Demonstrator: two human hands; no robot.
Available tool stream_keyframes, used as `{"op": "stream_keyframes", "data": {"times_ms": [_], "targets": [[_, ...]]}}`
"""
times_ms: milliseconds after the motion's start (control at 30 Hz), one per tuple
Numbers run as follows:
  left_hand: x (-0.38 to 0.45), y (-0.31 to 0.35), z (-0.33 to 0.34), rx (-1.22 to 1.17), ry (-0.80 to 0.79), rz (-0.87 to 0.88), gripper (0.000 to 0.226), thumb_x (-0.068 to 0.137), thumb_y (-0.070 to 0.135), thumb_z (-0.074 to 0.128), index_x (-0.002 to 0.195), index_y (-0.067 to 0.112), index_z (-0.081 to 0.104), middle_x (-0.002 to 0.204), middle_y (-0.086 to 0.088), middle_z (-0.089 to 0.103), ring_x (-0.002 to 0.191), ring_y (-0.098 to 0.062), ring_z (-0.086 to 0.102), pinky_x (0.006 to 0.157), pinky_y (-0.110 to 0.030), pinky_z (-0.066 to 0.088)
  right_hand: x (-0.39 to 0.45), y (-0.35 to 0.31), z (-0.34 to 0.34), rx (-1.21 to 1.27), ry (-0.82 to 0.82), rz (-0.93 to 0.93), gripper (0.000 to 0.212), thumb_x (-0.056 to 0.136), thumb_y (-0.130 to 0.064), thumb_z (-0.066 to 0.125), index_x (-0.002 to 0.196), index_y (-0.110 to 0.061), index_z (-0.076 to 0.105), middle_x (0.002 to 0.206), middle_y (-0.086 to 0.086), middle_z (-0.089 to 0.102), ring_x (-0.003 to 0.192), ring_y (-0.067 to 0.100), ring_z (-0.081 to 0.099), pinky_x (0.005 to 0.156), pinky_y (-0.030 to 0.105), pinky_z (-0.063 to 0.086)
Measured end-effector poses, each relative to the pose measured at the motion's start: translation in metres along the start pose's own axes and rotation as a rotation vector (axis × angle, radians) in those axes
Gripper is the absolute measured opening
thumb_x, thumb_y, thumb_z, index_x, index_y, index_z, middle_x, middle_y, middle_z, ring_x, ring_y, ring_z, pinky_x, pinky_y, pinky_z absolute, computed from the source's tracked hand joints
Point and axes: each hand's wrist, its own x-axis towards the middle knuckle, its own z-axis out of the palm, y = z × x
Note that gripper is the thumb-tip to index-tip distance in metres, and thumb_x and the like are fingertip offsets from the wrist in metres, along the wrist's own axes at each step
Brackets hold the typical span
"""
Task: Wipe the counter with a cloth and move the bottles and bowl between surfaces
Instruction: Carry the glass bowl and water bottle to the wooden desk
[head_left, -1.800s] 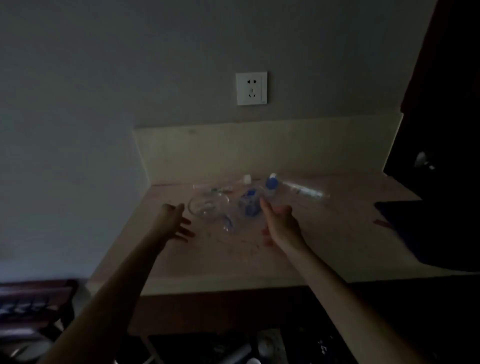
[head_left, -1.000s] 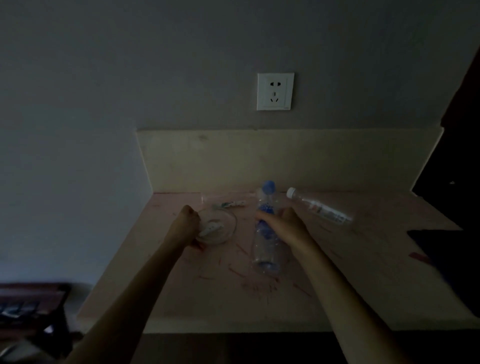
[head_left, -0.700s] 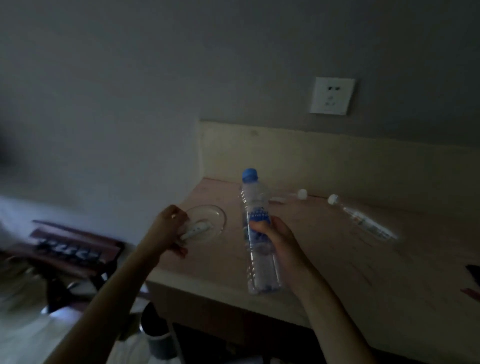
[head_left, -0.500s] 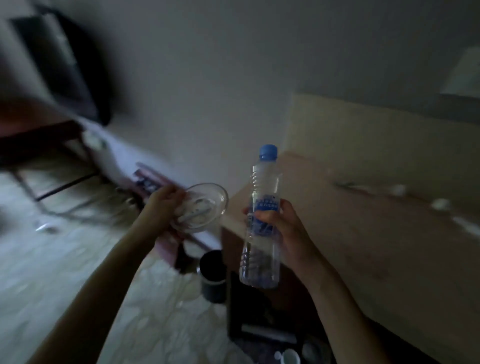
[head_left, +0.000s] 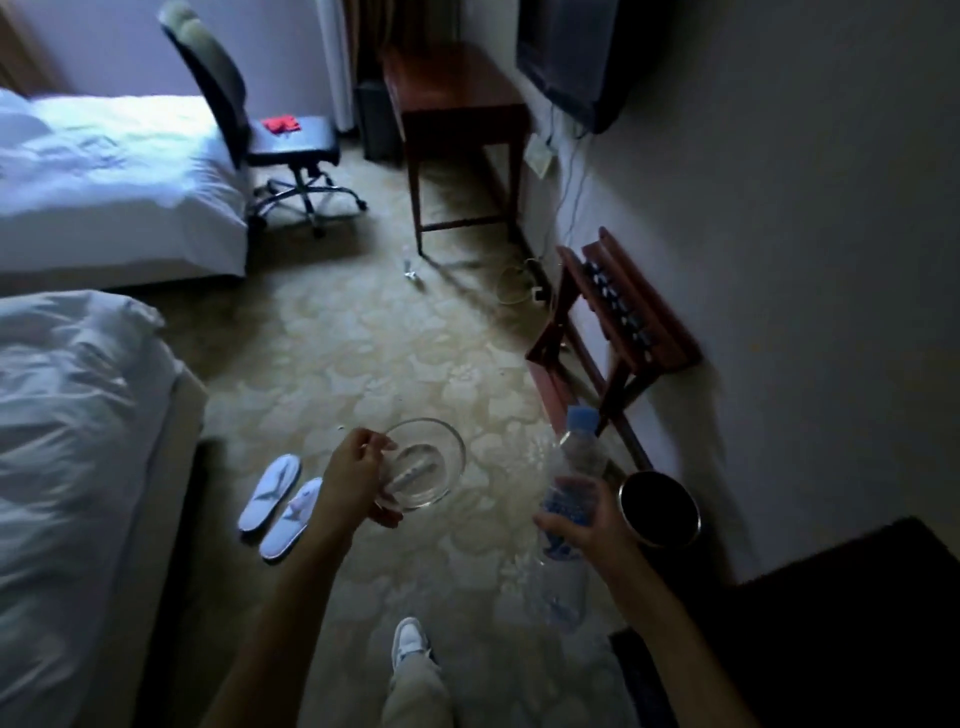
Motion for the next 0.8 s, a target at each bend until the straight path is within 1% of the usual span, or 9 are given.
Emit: {"op": "stream_keyframes", "data": {"times_ms": [133,167,200,267,367,533,633,700,800], "targets": [[0.069,-0.018,-0.042,-0.018,0.014,-0.122,0.021,0.107,0.02,0.037,0.102,0.007,0.054,0.089,-0.014,0.054,0.025,-0.021,0.053,0.026,-0.029,0.046,0.066,-0.004,0.06,-0.02,0.046,0.068,0.083,0.049,-0.037,0.094,0.113,-0.001,0.055,0.101,0.012,0.065,0.075,0.005,0.067,0.059,0.014,0.053],[0.086,-0.015,-0.053,-0.016,0.02,-0.139,0.022,0.107,0.02,0.037,0.102,0.008,0.054,0.092,-0.016,0.054,0.025,-0.022,0.053,0.027,-0.028,0.046,0.084,-0.01,0.075,-0.01,0.042,0.071,0.076,0.052,-0.034,0.094,0.109,-0.002,0.057,0.095,0.009,0.065,0.074,0.011,0.066,0.057,0.013,0.053],[0.103,-0.008,-0.063,-0.01,0.028,-0.143,0.022,0.107,0.02,0.036,0.102,0.008,0.054,0.094,-0.017,0.055,0.026,-0.023,0.054,0.028,-0.028,0.046,0.1,-0.024,0.09,0.015,0.056,0.059,0.057,0.061,-0.021,0.09,0.104,-0.003,0.058,0.09,0.007,0.064,0.074,0.013,0.064,0.056,0.012,0.052],[0.139,0.01,-0.084,0.035,0.034,-0.13,0.024,0.107,0.02,0.036,0.106,0.006,0.055,0.092,-0.014,0.054,0.031,-0.023,0.056,0.029,-0.028,0.047,0.138,-0.051,0.116,0.023,0.066,0.036,0.04,0.072,-0.004,0.081,0.104,-0.005,0.058,0.094,0.006,0.063,0.081,0.014,0.062,0.062,0.014,0.053],[0.193,0.04,-0.114,0.043,0.073,-0.09,0.024,0.107,0.019,0.036,0.107,0.006,0.057,0.092,-0.013,0.056,0.032,-0.024,0.058,0.028,-0.026,0.045,0.197,-0.091,0.147,0.014,0.03,0.005,0.057,0.069,-0.015,0.084,0.117,-0.004,0.056,0.109,0.005,0.062,0.096,0.012,0.063,0.073,0.015,0.054],[0.295,0.063,-0.141,0.013,0.105,-0.069,0.025,0.107,0.022,0.036,0.105,0.009,0.057,0.088,-0.014,0.059,0.032,-0.025,0.06,0.032,-0.028,0.048,0.296,-0.128,0.19,-0.027,-0.041,0.021,0.065,0.063,-0.027,0.086,0.117,-0.01,0.054,0.109,0.001,0.064,0.1,0.011,0.065,0.081,0.021,0.051],[0.362,0.071,-0.142,0.003,0.1,-0.115,0.025,0.107,0.022,0.036,0.105,0.008,0.057,0.091,-0.019,0.061,0.035,-0.028,0.059,0.033,-0.03,0.05,0.365,-0.13,0.212,-0.073,-0.06,0.064,0.068,0.059,-0.029,0.087,0.115,-0.012,0.053,0.111,0.004,0.065,0.096,0.009,0.065,0.076,0.017,0.053],[0.413,0.082,-0.144,-0.006,0.114,-0.123,0.026,0.107,0.022,0.037,0.104,0.007,0.057,0.091,-0.019,0.06,0.034,-0.027,0.058,0.032,-0.029,0.049,0.421,-0.141,0.231,-0.071,-0.058,0.055,0.056,0.07,-0.018,0.084,0.115,-0.011,0.052,0.11,0.004,0.063,0.093,0.007,0.063,0.068,0.01,0.052],[0.495,0.114,-0.156,-0.025,0.18,-0.159,0.025,0.107,0.02,0.036,0.106,0.007,0.058,0.093,-0.011,0.06,0.034,-0.022,0.059,0.03,-0.027,0.047,0.515,-0.181,0.268,-0.017,-0.087,0.068,0.047,0.08,-0.02,0.077,0.116,-0.009,0.049,0.102,-0.001,0.061,0.089,0.008,0.063,0.057,0.005,0.047]]}}
